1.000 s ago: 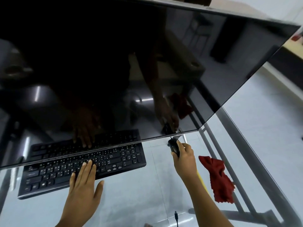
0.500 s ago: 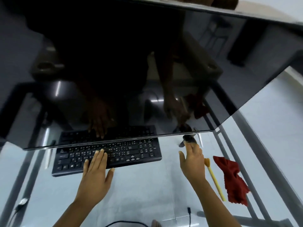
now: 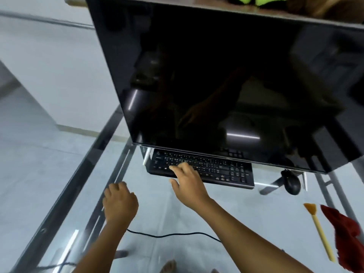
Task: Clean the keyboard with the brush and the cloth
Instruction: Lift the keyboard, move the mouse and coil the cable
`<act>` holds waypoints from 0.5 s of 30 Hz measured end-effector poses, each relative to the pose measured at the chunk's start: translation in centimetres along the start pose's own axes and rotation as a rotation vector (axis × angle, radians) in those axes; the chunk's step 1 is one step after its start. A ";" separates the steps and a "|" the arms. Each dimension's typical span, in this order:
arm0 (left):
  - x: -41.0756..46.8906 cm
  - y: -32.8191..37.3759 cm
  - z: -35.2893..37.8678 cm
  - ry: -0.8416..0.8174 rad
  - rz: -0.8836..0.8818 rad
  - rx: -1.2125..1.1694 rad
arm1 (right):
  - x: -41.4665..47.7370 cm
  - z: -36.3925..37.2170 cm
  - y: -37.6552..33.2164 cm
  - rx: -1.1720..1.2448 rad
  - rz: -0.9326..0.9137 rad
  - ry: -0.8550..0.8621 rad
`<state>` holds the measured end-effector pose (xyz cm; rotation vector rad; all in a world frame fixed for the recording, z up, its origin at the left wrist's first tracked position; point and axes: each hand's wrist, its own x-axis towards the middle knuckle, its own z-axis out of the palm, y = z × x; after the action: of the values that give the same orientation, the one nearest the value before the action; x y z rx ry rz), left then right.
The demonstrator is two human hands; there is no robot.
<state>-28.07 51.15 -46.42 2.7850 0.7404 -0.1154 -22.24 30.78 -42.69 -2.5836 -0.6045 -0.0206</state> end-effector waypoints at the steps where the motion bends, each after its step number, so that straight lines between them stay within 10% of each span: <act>1: -0.3 -1.1 0.2 -0.011 -0.026 -0.007 | 0.2 0.1 -0.5 -0.004 -0.010 -0.007; 11: 1.1 0.0 -3.2 -0.067 -0.011 -0.401 | 0.7 -3.2 -2.7 0.069 0.042 -0.042; 15: 0.7 7.8 -9.8 -0.020 0.220 -0.585 | 1.4 -7.1 -3.9 0.526 0.312 -0.154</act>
<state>-23.50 47.60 -35.30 2.2759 0.3750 0.1007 -21.95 31.12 -34.45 -2.1437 -0.2106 0.3906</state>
